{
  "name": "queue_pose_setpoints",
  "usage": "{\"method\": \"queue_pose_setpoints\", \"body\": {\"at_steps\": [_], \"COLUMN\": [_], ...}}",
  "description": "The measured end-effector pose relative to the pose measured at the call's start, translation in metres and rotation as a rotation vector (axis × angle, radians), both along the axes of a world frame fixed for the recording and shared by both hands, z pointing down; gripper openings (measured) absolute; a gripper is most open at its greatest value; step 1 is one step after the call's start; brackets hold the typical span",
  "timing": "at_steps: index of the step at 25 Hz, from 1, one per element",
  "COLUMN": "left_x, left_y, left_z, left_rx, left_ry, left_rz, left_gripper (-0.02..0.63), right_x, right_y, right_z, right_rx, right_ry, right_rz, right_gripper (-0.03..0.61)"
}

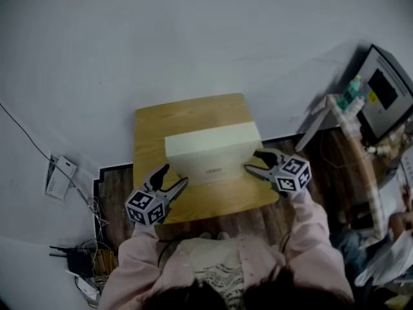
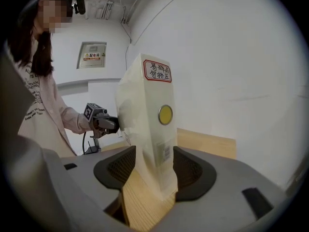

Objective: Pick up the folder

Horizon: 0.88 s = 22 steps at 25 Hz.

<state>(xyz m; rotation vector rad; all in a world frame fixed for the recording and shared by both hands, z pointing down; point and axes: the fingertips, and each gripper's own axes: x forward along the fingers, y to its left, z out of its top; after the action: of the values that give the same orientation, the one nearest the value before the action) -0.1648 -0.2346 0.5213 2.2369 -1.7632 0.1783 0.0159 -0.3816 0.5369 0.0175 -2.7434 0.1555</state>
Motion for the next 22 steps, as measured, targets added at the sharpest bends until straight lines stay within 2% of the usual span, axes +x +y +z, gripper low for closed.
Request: {"method": "queue_pose_setpoints", "body": {"at_steps": [10,22], "left_x": [-0.001,0.002], "left_y": [-0.011,-0.026], "left_z": [0.015,0.023], "left_rx": [-0.045,-0.059], "left_ry": [0.039,0.059], "left_rz": [0.04,0.073], "left_gripper": [0.419,0.423], "right_x": [-0.012,-0.028], "right_y": [-0.001,-0.007], "right_z": [0.01,0.019], "right_rx": [-0.024,-0.045], "right_ry": [0.051,0.065], "right_rz": [-0.086,-0.147], "right_gripper": [0.352,0.354]}}
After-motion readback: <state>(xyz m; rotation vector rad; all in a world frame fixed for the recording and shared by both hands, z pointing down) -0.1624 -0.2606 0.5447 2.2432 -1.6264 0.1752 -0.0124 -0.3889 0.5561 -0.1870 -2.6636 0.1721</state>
